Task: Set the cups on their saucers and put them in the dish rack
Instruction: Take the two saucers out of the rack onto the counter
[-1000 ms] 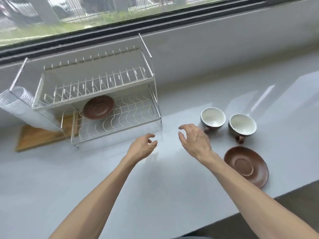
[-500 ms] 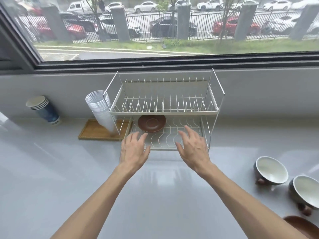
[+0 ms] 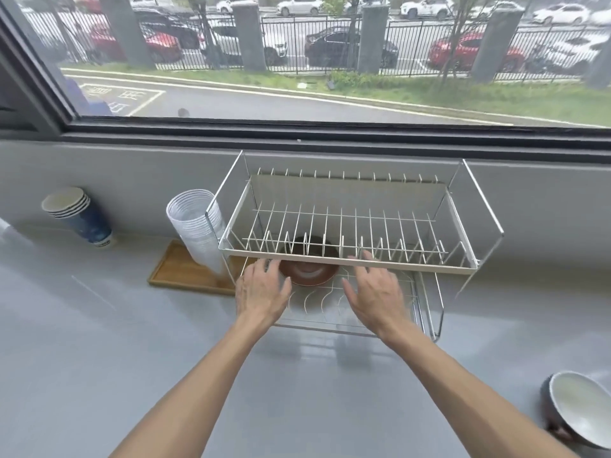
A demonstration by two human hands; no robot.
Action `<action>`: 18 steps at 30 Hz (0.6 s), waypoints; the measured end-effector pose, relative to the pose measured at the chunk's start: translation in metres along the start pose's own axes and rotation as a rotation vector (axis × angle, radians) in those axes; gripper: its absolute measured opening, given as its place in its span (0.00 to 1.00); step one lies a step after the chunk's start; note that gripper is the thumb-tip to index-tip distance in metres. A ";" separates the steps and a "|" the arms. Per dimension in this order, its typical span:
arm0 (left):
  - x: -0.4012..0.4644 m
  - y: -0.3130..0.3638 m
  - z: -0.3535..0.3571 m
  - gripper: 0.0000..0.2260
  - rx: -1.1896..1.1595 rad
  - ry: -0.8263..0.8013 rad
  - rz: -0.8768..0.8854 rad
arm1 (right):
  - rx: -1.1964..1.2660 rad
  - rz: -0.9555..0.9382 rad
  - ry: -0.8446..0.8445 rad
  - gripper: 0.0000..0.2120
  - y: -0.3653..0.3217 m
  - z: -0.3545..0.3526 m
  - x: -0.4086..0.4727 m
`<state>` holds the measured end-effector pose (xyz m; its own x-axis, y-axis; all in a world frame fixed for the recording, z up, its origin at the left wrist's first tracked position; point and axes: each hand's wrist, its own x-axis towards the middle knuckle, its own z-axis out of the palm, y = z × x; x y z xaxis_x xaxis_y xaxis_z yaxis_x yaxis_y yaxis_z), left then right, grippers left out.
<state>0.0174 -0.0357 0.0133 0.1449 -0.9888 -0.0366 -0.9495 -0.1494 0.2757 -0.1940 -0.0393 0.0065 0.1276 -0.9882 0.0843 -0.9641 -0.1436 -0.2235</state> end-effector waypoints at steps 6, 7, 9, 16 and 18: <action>0.041 -0.002 0.014 0.23 -0.179 -0.075 -0.051 | 0.167 0.129 -0.085 0.17 -0.006 0.025 0.040; 0.047 -0.002 0.015 0.23 -0.187 -0.096 -0.065 | 0.165 0.144 -0.100 0.17 -0.006 0.031 0.046; 0.059 -0.002 0.016 0.21 -0.226 -0.138 -0.109 | 0.148 0.154 -0.199 0.22 -0.006 0.043 0.055; 0.080 -0.002 0.024 0.24 -0.281 -0.198 -0.115 | 0.460 0.171 -0.397 0.30 -0.008 0.058 0.080; 0.083 -0.001 0.025 0.24 -0.297 -0.213 -0.128 | 0.440 0.224 -0.219 0.28 -0.015 0.059 0.085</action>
<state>0.0232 -0.1179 -0.0143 0.1669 -0.9458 -0.2787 -0.8008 -0.2949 0.5213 -0.1550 -0.1238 -0.0403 0.0214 -0.9782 -0.2063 -0.7904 0.1098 -0.6026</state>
